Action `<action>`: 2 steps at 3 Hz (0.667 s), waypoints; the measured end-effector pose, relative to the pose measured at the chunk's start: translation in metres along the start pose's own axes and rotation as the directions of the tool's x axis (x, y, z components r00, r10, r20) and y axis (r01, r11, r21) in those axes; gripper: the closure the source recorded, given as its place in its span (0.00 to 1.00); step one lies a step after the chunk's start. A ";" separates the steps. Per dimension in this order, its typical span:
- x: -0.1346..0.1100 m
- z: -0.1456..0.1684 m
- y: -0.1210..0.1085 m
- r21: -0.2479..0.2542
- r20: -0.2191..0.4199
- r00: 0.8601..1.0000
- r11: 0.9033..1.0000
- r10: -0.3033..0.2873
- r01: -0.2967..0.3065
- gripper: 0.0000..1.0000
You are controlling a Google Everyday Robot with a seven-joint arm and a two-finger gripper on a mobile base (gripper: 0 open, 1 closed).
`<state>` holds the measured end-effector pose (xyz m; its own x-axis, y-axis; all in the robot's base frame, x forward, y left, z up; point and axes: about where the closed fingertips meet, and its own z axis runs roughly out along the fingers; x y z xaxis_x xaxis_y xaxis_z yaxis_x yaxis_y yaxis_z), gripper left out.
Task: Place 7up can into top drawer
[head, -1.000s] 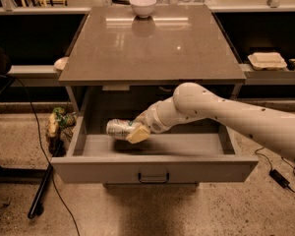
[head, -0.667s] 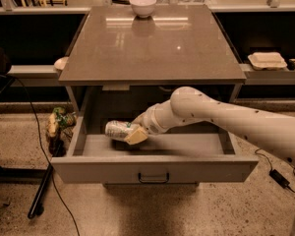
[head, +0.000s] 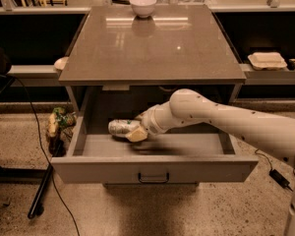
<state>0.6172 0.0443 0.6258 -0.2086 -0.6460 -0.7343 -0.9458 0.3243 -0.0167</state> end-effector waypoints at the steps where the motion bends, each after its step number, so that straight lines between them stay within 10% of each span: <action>1: 0.004 -0.002 -0.004 0.016 -0.004 1.000 1.000 0.003 -0.003 0.00; 2: 0.007 -0.019 -0.014 0.028 0.057 0.998 0.999 0.040 -0.042 0.00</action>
Offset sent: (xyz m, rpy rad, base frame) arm 0.0170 -0.0602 0.0291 0.1793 -0.0181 -0.1202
